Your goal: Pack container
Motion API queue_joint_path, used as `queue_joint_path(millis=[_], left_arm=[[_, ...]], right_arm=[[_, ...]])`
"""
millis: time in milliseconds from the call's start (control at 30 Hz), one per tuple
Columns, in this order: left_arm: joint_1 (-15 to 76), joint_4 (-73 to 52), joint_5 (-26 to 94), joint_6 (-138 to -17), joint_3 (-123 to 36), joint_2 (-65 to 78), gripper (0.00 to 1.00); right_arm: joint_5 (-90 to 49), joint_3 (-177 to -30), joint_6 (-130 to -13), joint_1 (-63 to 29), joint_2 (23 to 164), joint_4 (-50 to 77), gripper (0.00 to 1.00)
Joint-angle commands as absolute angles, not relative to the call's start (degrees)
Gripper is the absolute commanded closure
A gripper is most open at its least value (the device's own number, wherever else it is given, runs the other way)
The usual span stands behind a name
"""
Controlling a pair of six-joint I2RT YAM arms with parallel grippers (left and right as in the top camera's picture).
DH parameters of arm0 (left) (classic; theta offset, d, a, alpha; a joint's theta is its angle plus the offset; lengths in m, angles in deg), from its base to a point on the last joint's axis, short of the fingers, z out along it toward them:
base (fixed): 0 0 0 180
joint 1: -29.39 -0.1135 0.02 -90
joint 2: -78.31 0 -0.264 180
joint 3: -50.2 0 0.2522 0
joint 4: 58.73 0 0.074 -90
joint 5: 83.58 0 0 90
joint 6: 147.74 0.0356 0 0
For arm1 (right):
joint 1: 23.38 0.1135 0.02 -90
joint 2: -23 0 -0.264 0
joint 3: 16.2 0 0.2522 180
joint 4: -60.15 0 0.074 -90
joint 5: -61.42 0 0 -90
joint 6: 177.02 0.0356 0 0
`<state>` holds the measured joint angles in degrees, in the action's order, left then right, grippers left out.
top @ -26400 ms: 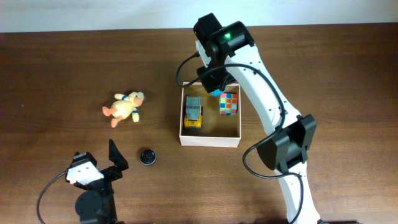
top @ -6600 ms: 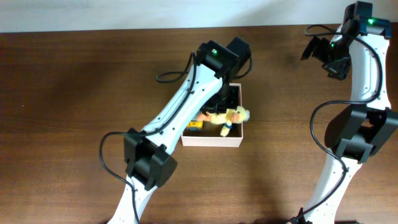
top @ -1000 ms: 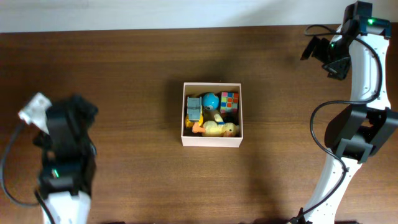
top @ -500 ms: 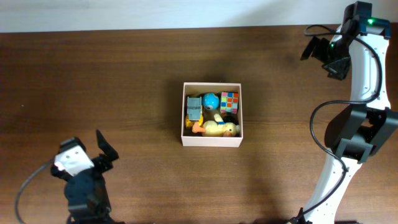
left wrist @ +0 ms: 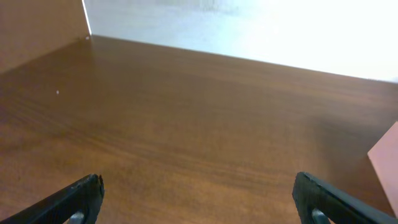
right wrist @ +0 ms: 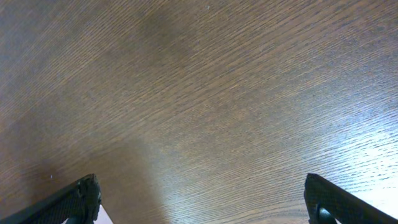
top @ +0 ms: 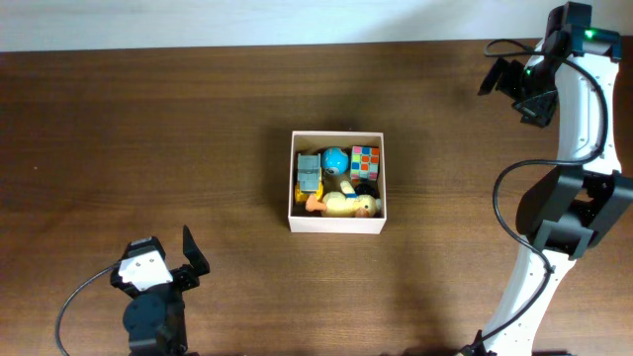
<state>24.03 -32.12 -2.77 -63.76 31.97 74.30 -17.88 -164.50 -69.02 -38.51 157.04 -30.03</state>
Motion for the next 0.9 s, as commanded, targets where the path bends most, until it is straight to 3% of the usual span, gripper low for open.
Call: queue_joint_path(millis=[0,867], left_arm=[[24.1,-32.3,-1.9,-61.2,32.5,75.9,0.01],[24.4,-32.7,-1.3,-60.7,32.6,78.0,0.01]], right_arm=[[-17.2,-164.2,-68.9,-38.5,155.6,-30.0,0.01],[-17.2,-164.2,-68.9,-38.5,155.6,-30.0,0.01]])
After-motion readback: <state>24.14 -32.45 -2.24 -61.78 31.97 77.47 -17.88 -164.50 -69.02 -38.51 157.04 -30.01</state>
